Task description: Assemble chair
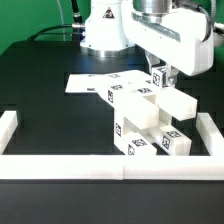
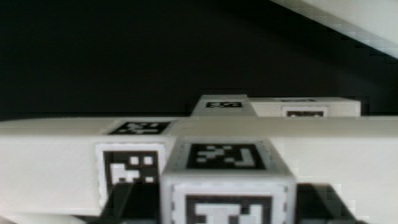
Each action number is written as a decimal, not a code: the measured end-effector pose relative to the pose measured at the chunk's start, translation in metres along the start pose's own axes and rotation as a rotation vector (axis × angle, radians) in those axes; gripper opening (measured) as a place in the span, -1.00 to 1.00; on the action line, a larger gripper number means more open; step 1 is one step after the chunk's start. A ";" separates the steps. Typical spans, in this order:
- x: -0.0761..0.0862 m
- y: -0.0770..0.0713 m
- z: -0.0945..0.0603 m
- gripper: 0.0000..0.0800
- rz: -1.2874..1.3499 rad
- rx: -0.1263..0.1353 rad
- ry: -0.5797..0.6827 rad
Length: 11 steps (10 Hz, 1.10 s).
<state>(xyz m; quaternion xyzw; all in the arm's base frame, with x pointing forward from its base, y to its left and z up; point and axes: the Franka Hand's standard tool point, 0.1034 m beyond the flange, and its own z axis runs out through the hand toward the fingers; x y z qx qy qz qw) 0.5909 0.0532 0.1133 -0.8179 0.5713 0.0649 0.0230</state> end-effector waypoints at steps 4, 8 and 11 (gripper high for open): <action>-0.001 -0.001 0.000 -0.28 0.273 0.001 -0.002; -0.003 -0.001 0.000 -0.28 0.488 0.003 -0.004; -0.006 -0.004 0.000 -0.28 0.673 0.013 -0.013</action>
Offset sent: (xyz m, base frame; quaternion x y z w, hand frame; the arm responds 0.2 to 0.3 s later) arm 0.0000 0.0000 0.0000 0.0000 0.0000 0.2571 0.9664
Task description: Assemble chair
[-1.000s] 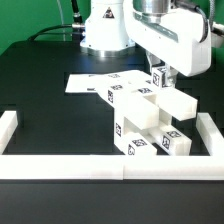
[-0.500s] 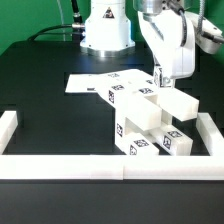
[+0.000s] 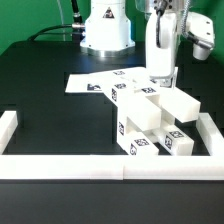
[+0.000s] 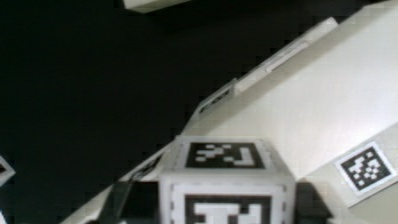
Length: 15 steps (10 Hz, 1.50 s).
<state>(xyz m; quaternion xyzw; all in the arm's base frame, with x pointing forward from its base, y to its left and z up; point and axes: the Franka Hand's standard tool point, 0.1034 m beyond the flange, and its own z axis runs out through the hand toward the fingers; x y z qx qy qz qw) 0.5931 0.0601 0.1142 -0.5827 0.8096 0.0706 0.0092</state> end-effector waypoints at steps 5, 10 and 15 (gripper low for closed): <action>-0.009 0.001 0.000 -0.28 0.178 0.005 -0.027; -0.009 0.002 0.001 0.38 0.049 0.002 -0.025; -0.010 0.002 0.000 0.62 -0.302 0.001 -0.021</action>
Offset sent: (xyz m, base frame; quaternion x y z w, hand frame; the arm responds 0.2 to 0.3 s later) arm 0.0000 0.0000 0.0000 0.0000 0.0000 0.1938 0.9810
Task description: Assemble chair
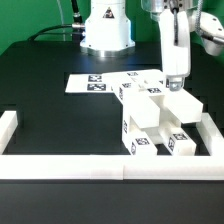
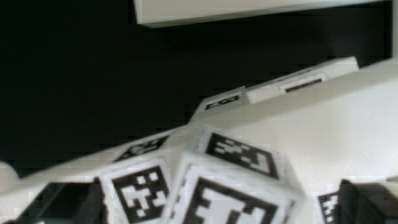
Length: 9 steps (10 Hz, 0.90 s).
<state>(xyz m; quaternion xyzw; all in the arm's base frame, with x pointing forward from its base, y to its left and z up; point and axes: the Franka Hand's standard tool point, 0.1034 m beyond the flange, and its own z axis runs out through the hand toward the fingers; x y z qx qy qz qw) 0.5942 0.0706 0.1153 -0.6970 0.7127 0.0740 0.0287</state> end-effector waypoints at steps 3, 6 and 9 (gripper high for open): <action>-0.005 0.003 0.001 0.62 -0.330 -0.027 0.036; -0.005 0.004 0.001 0.62 -0.609 -0.038 0.045; -0.003 0.004 0.001 0.62 -0.837 -0.051 0.052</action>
Offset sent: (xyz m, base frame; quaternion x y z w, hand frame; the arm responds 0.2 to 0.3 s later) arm -0.0022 0.0043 0.0031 -0.0172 0.0375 -0.2242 0.9737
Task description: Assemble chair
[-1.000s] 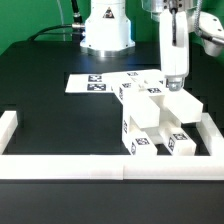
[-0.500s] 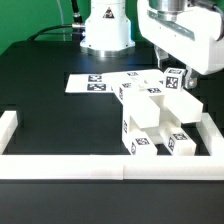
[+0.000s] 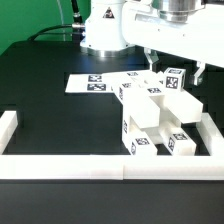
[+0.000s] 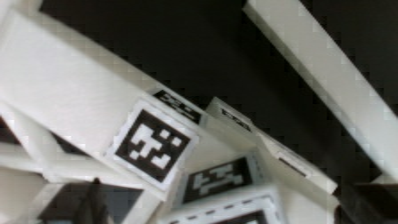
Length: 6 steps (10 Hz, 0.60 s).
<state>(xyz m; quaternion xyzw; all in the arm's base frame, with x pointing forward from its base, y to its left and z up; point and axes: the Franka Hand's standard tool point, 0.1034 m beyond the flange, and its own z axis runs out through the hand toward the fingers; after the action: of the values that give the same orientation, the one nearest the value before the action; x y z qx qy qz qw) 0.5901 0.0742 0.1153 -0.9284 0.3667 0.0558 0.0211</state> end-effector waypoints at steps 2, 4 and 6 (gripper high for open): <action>0.001 0.001 0.000 0.62 -0.106 0.000 0.000; 0.001 0.001 0.000 0.62 -0.217 0.000 0.000; 0.002 0.002 0.000 0.62 -0.314 -0.003 0.002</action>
Offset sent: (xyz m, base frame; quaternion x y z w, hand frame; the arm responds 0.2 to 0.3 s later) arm 0.0003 0.0045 0.0010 -0.0062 -0.0020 -0.1751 0.9845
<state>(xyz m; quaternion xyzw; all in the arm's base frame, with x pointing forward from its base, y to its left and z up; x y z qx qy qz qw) 0.5902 0.0718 0.1153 -0.9745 0.2167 0.0515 0.0277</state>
